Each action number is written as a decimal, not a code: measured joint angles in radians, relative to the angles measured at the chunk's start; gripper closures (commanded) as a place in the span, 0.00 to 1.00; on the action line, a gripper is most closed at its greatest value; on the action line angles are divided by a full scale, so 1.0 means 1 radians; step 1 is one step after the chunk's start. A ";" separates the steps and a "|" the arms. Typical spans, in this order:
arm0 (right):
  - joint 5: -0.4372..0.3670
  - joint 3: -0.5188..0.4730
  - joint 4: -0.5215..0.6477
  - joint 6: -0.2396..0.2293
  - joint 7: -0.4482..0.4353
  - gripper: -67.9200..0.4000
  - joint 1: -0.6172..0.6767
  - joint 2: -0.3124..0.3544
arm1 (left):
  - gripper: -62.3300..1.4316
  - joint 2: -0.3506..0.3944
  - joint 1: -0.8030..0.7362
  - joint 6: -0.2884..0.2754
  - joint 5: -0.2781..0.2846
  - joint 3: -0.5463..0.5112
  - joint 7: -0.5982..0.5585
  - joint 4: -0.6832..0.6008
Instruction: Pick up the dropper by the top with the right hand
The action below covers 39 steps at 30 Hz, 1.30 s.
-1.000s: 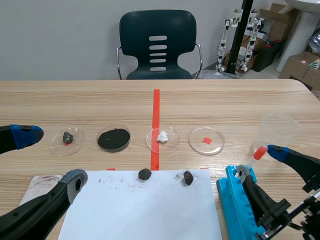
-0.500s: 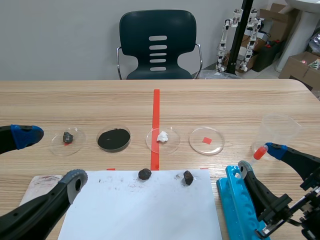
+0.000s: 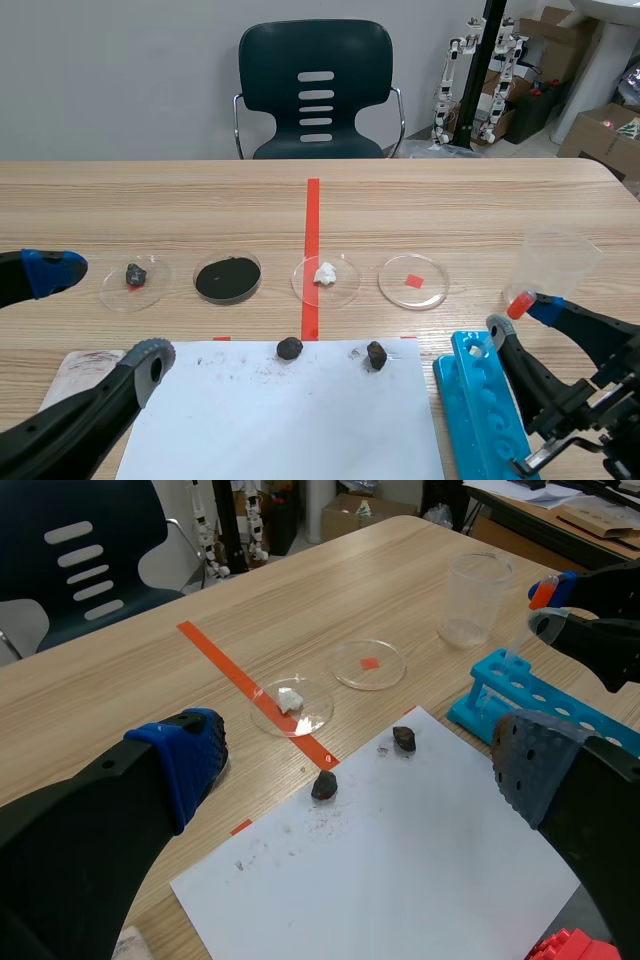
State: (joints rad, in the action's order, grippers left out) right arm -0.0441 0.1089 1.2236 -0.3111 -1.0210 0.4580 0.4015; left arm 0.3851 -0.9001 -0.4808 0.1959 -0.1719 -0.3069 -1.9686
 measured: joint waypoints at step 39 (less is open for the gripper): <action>0.000 0.000 0.000 0.000 -0.003 0.83 0.000 0.000 | 0.10 0.000 0.000 0.000 0.000 0.000 0.000 0.000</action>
State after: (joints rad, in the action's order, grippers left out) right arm -0.0444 0.1089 1.2236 -0.3111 -1.0237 0.4580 0.4015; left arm 0.3851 -0.9001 -0.4808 0.1959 -0.1719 -0.3069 -1.9686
